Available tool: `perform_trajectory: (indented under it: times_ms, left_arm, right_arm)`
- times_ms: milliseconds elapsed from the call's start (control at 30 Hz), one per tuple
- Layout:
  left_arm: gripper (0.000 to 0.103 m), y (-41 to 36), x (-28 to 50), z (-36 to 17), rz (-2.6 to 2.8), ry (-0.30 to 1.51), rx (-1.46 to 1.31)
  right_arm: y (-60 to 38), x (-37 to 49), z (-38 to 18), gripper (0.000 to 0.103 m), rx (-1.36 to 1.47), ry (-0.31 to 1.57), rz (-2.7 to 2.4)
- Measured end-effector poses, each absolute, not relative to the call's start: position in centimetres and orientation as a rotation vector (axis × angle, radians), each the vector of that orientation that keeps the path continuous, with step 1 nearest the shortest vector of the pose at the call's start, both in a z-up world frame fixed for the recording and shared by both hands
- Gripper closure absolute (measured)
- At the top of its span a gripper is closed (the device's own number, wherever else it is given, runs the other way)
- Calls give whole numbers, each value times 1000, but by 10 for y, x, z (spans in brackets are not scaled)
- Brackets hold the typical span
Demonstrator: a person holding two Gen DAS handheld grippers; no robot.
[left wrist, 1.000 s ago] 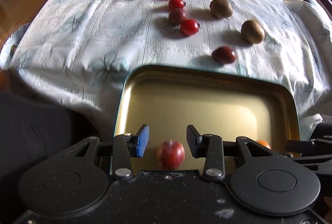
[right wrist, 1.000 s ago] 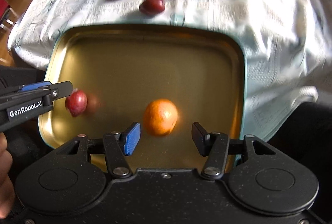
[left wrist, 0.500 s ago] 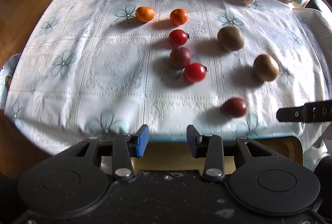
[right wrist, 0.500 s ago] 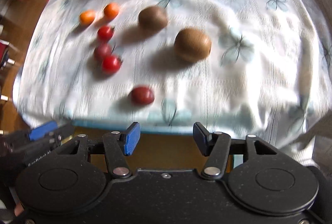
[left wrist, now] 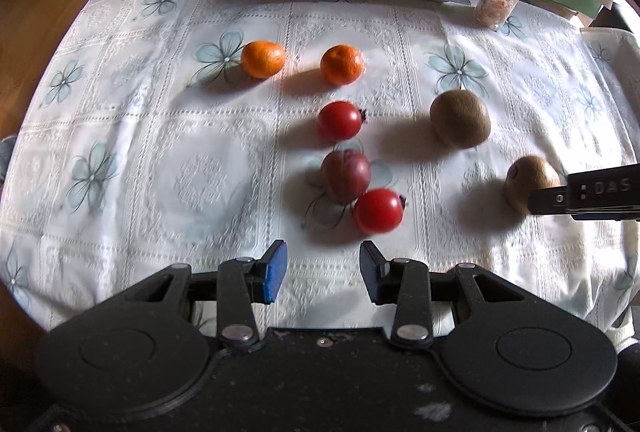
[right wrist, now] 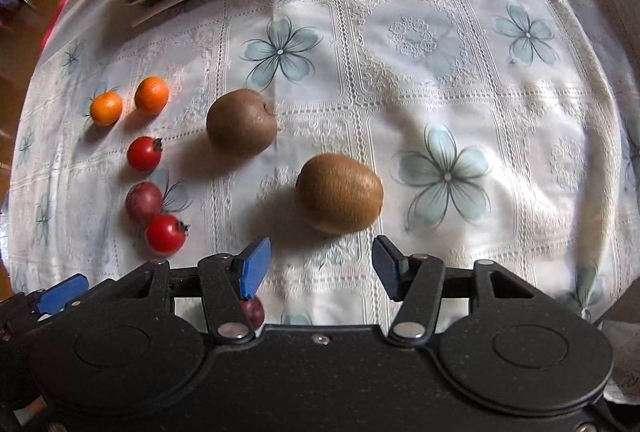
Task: Organize fruits
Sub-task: 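Move left gripper toward a red cherry tomato while right gripper approaches a brown kiwi, then grasp and lift the brown kiwi with right gripper while left gripper grasps the cherry tomato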
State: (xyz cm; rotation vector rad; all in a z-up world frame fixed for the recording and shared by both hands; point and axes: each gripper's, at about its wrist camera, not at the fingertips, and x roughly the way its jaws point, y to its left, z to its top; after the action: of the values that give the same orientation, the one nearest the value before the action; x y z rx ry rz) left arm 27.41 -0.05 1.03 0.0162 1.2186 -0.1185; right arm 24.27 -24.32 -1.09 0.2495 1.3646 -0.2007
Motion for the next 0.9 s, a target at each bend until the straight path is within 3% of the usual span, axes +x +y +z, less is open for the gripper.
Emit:
perform_trajectory:
  times_ms: [533, 733, 900]
  left_arm:
    - [63, -5, 300, -14, -124, 1255, -5]
    - [63, -8, 299, -15, -129, 1253, -8]
    - [63, -6, 300, -17, -127, 1263, -14]
  right_arm:
    - [-225, 266, -35, 38, -9, 1278, -302]
    - [-246, 271, -53, 39, 139, 1334, -261]
    - [-246, 269, -58, 33, 172, 1316, -252]
